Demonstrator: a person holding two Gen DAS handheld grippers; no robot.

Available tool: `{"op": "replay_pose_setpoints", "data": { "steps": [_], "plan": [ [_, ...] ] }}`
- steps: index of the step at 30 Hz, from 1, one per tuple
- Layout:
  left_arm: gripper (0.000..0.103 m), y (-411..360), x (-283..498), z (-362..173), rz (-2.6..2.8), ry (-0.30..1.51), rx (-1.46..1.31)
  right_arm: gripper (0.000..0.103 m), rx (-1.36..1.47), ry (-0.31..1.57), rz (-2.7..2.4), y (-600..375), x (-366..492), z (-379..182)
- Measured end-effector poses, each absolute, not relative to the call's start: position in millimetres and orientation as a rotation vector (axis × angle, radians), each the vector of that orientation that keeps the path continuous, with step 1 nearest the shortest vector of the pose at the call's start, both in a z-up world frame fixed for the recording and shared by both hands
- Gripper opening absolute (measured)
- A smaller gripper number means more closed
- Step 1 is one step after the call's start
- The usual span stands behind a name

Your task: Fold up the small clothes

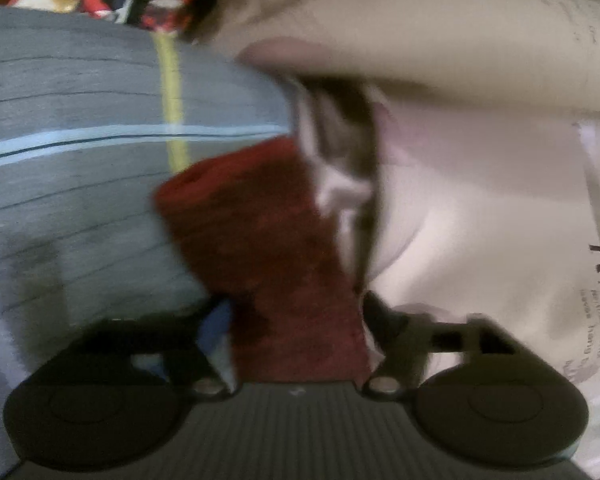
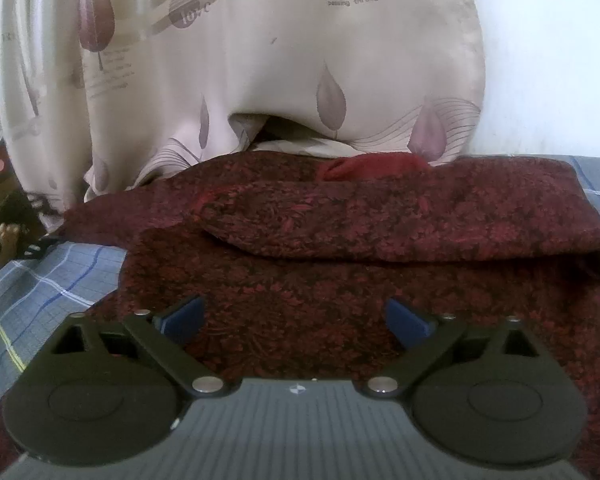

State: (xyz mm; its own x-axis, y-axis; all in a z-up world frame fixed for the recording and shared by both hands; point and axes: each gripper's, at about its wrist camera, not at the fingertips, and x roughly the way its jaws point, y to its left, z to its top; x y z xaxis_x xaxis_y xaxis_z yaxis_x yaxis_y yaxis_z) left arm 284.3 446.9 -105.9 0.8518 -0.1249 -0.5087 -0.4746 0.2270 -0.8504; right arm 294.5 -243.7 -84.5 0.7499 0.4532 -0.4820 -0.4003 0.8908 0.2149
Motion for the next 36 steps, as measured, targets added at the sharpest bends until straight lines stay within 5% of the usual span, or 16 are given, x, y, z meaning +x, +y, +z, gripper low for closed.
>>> {"op": "replay_pose_setpoints", "data": {
  "steps": [2,4,5,11,24,36],
  "plan": [
    [0.074,441.7,287.9,-102.4,0.279,0.530,-1.301,0.098,0.098,0.550,0.466,-243.4,293.9,-84.2],
    [0.018,437.8,288.0,-104.0,0.298,0.537,-1.266,0.098,0.098,0.548,0.466,-243.3,293.5,-84.2],
    [0.009,437.0,287.9,-109.2,0.298,0.546,-1.255,0.098,0.100,0.546,0.466,-243.5,293.3,-84.1],
    [0.009,416.4,262.4,-97.6,0.240,0.376,-1.142,0.099,0.120,0.537,0.470,-246.3,292.5,-83.8],
    [0.009,224.8,267.6,53.2,-0.267,0.294,-0.785,0.099,0.425,0.504,0.419,-293.3,300.7,-87.7],
    [0.009,27.0,290.8,-2.2,-0.519,0.483,-0.684,0.099,0.763,0.452,0.368,-352.9,299.2,-94.6]
  ]
}}
